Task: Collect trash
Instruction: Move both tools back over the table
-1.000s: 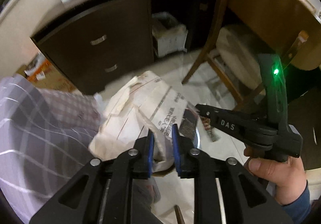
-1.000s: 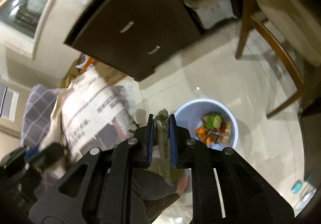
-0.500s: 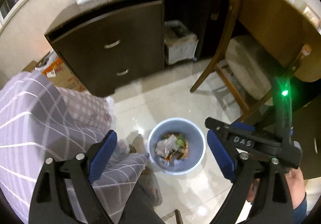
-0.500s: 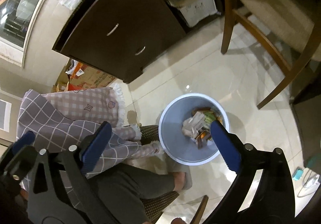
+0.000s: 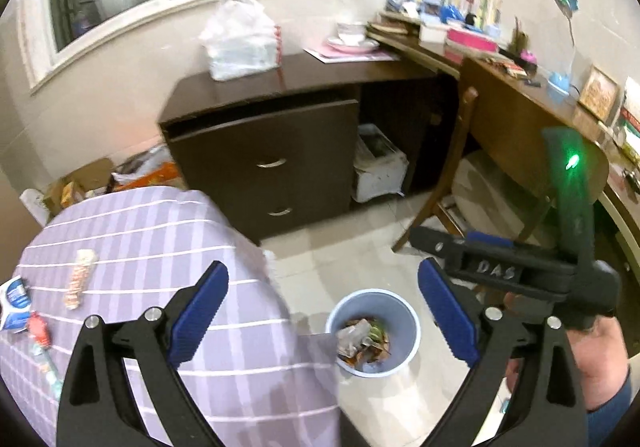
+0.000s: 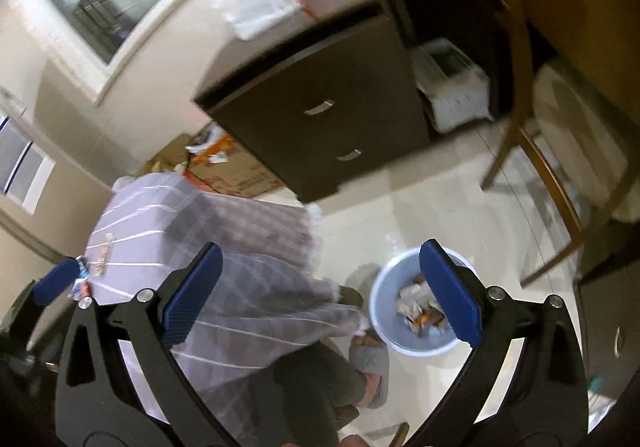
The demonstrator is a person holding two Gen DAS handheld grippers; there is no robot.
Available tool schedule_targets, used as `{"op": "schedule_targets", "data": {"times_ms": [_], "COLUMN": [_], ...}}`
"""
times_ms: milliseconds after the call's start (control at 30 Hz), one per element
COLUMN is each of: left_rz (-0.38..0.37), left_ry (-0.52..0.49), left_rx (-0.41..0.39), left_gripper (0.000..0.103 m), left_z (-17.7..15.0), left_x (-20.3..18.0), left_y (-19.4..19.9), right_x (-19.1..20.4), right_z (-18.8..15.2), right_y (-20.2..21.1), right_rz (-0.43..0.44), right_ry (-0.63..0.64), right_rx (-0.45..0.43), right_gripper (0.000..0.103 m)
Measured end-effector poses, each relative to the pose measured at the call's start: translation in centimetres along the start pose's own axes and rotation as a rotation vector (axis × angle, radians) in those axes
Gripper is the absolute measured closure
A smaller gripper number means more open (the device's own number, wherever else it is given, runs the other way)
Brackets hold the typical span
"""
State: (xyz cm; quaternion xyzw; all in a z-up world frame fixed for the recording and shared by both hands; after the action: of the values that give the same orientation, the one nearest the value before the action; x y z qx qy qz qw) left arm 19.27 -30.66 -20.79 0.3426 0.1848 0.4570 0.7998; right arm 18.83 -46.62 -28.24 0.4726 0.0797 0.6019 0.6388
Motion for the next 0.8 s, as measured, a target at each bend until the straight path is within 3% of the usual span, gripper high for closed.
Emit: {"op": "schedule_targets", "data": {"times_ms": [367, 800], "left_rz": [0.14, 0.387], "left_ry": [0.14, 0.349], "left_rx": [-0.083, -0.056], "left_gripper": [0.008, 0.008], "left_z": [-3.2, -11.4], "left_x": [10.9, 25.9], "left_y": [7.8, 14.0], "right_x": [16.1, 31.6], "right_z": [-2.5, -10.4], "right_y": [0.9, -2.7], "right_rz": [0.131, 0.239], "right_ry": [0.278, 0.558], "right_rx": [0.033, 0.141], "right_gripper": [0.006, 0.006]}}
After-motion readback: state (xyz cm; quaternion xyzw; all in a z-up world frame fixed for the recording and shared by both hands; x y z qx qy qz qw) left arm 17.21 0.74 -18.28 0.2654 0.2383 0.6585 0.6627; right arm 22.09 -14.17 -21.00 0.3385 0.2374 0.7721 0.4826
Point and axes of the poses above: each gripper's, at about its wrist camera, not at the fingertips, and y roughly against the way its jaws point, x to its left, z to its top, the point moved 9 cm from there along -y, roughly the way its jaws point
